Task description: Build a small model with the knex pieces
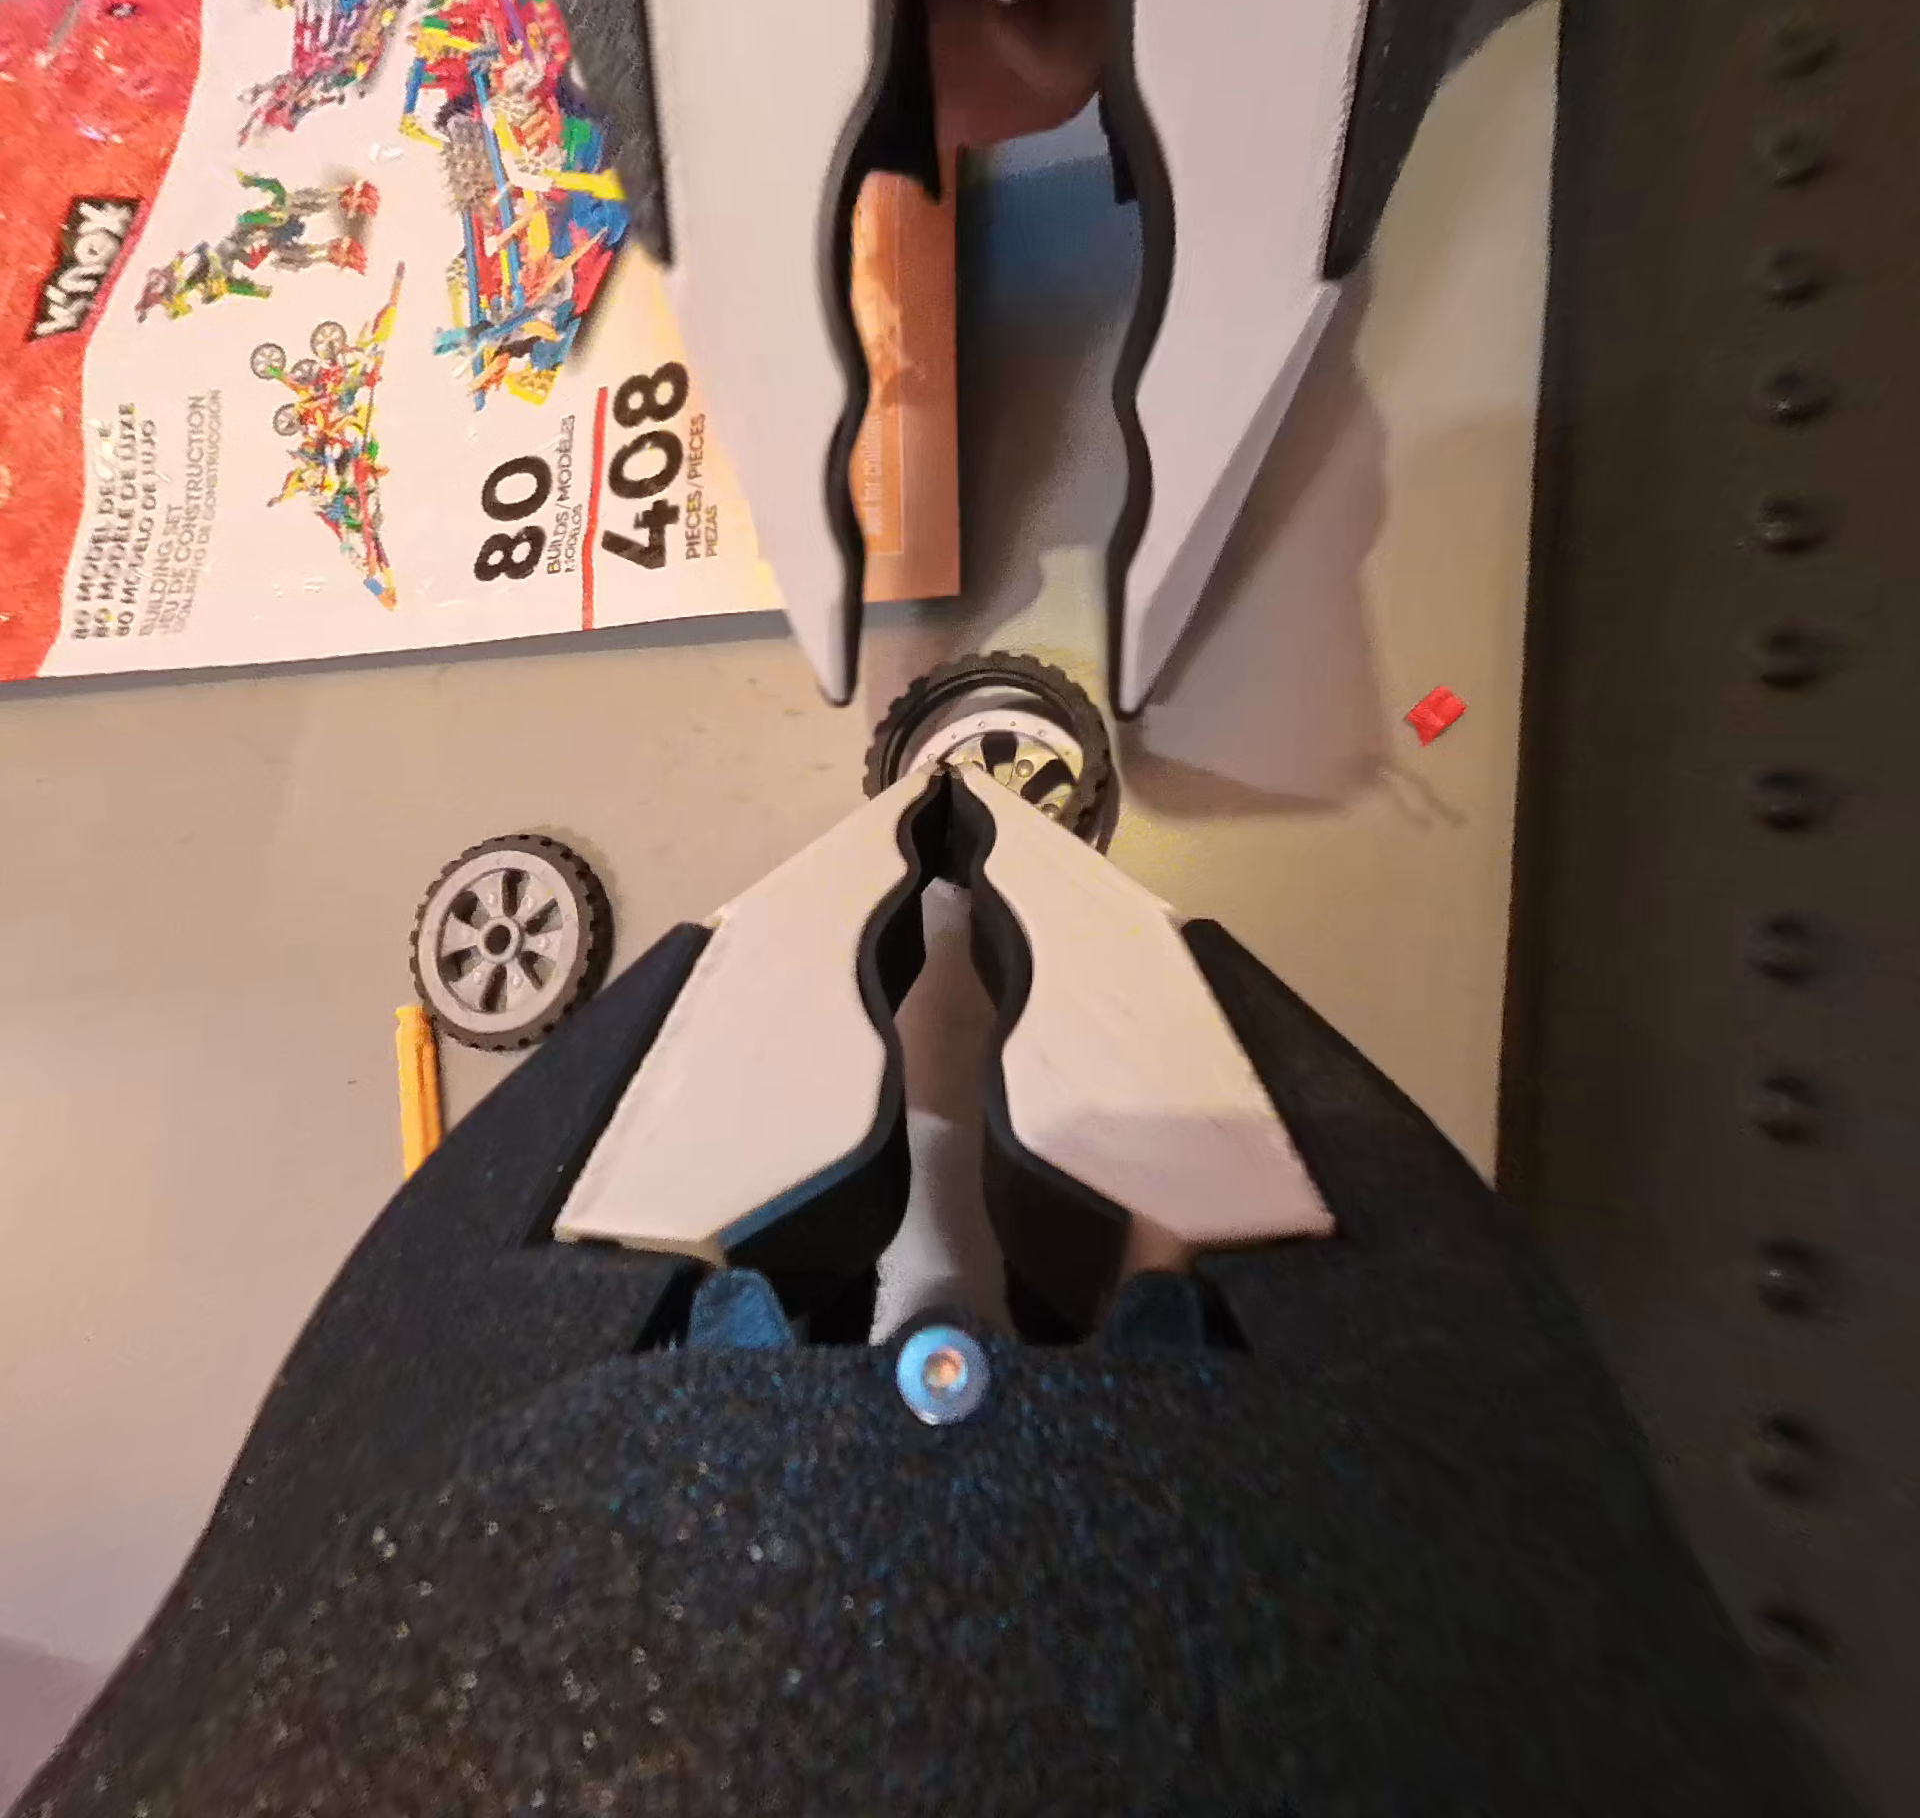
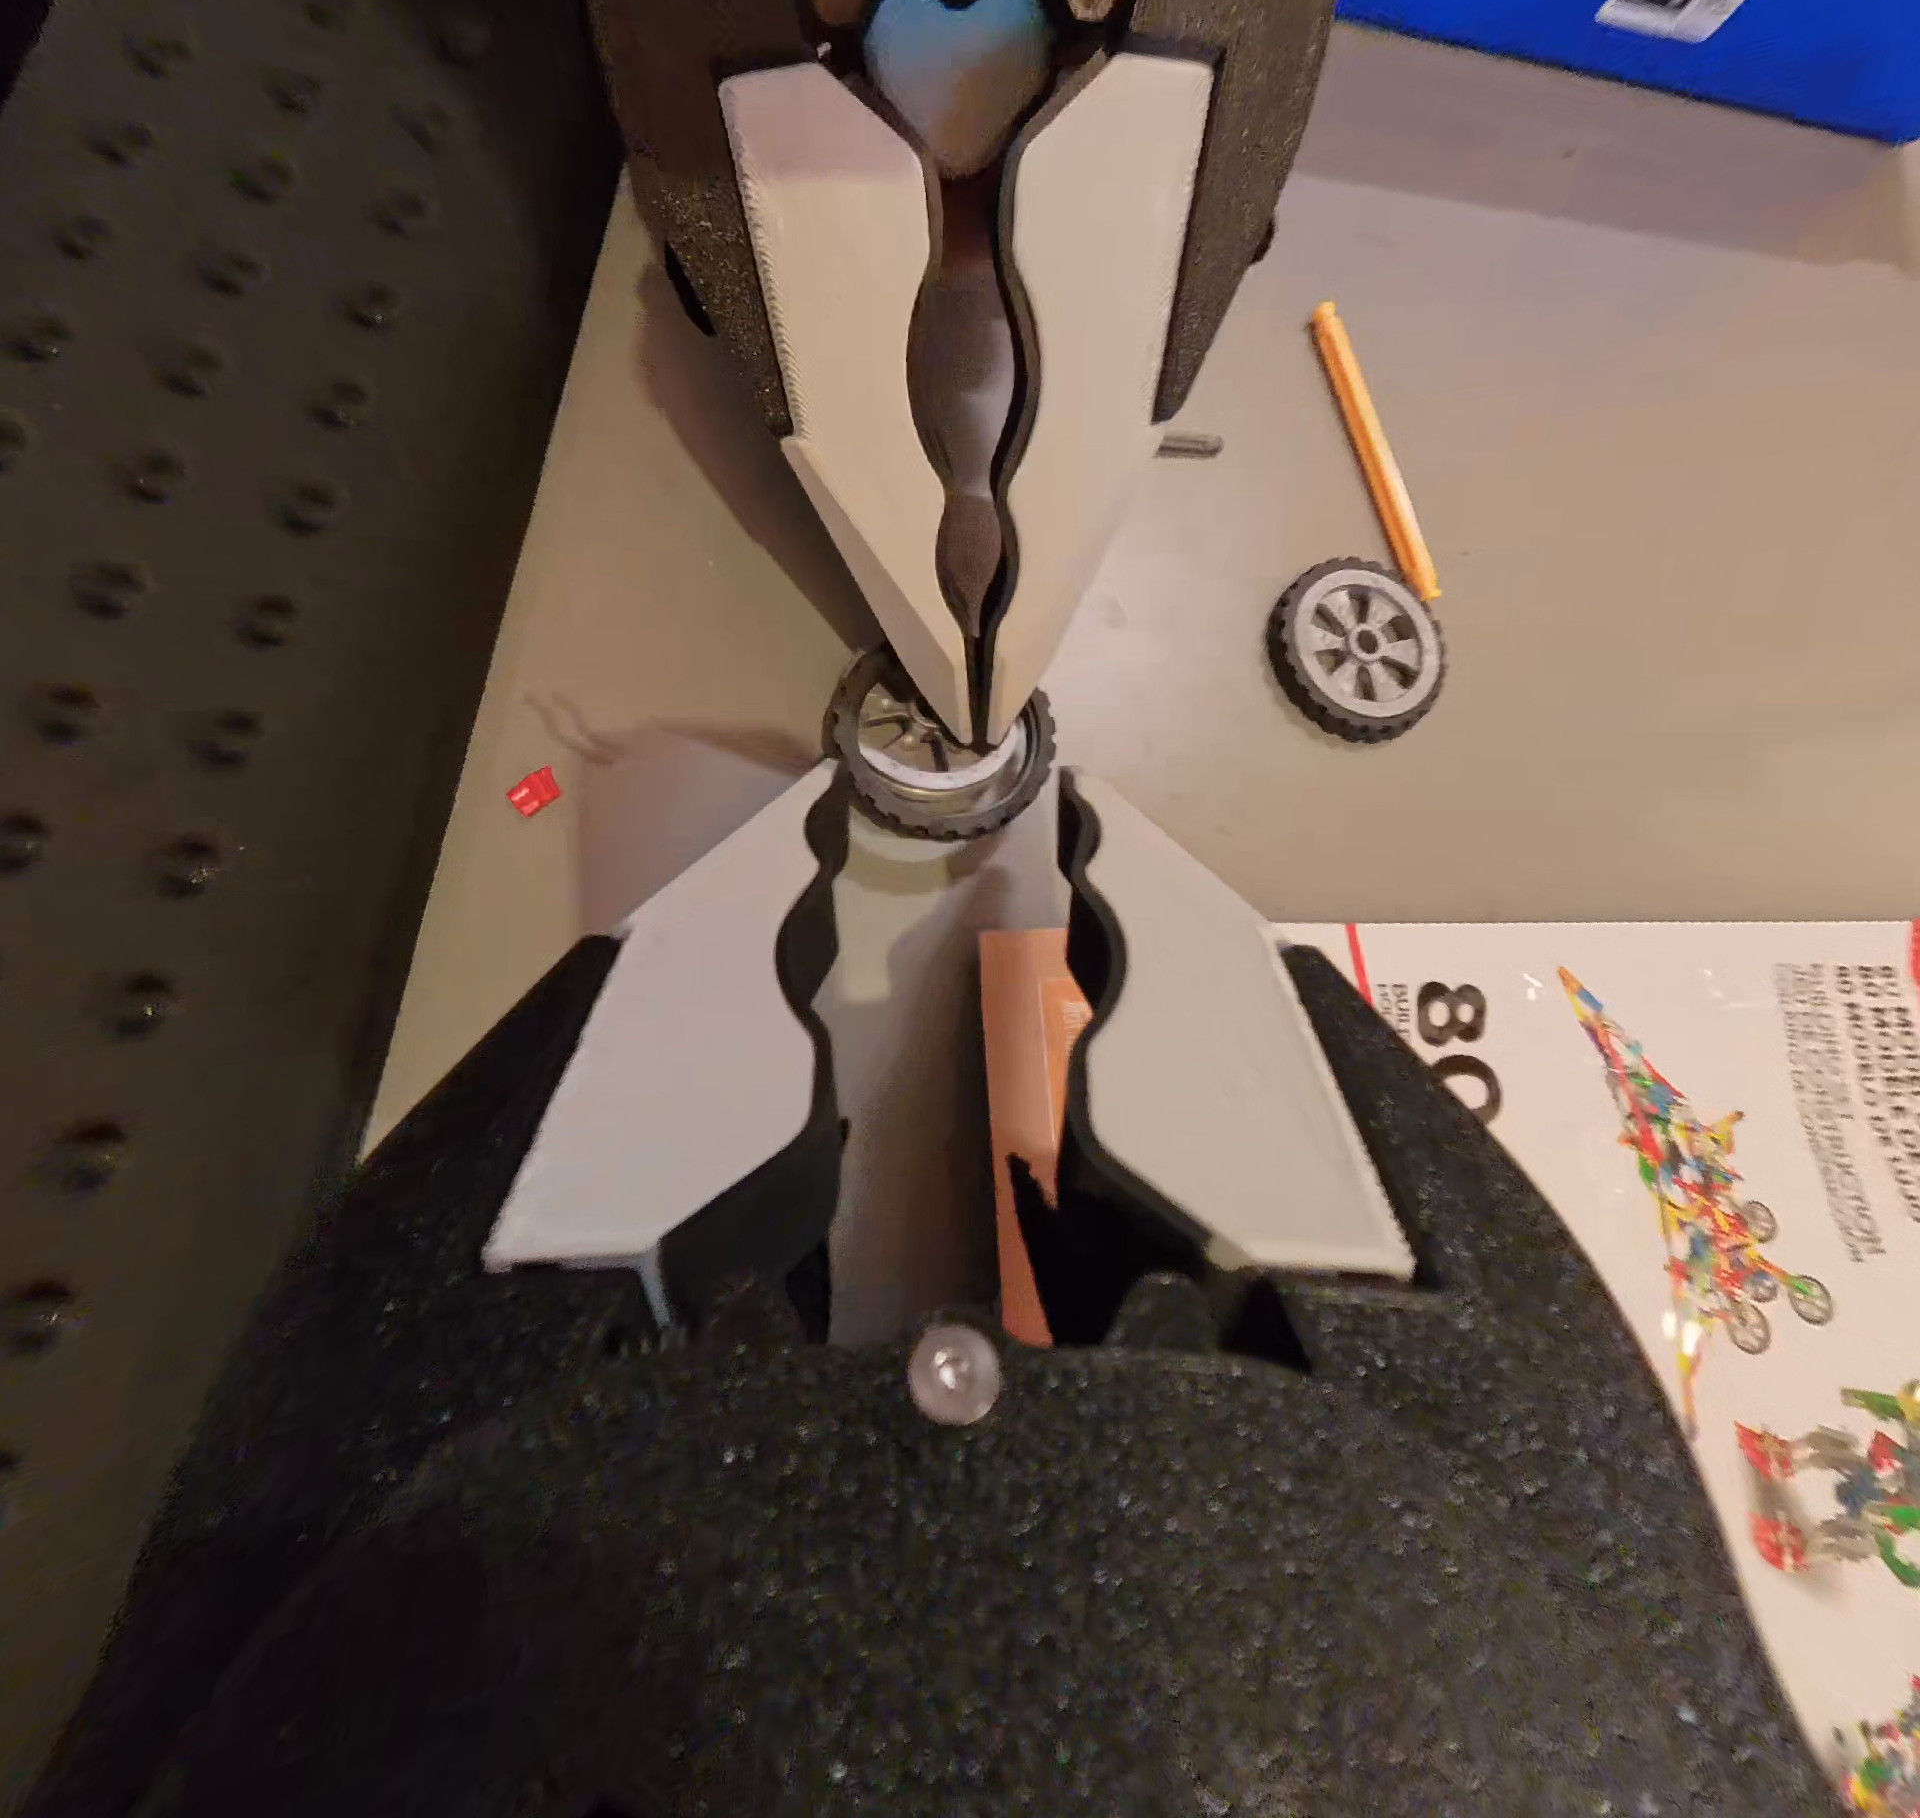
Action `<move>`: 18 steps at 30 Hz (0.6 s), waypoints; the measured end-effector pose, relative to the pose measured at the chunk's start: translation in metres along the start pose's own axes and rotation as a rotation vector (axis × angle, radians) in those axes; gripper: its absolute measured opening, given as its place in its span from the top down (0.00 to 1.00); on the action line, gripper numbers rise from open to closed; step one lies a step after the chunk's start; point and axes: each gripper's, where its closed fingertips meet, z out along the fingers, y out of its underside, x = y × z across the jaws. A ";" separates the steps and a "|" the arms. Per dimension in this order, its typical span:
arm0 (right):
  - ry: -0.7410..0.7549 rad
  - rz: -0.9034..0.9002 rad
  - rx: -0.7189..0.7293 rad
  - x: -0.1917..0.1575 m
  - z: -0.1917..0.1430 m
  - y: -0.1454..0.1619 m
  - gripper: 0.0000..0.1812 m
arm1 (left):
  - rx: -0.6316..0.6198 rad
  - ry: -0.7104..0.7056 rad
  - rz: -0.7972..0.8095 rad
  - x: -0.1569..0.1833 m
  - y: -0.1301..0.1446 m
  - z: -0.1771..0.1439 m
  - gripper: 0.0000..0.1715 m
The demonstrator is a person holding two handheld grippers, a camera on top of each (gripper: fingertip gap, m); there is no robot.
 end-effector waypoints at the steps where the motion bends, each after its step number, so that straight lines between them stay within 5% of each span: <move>1: -0.002 0.001 -0.026 0.000 0.004 0.004 0.73 | -0.010 -0.010 0.026 0.000 0.001 0.001 1.00; 18: -0.010 0.014 -0.035 -0.008 0.018 0.002 0.74 | 0.018 -0.041 0.142 0.008 -0.010 0.006 0.94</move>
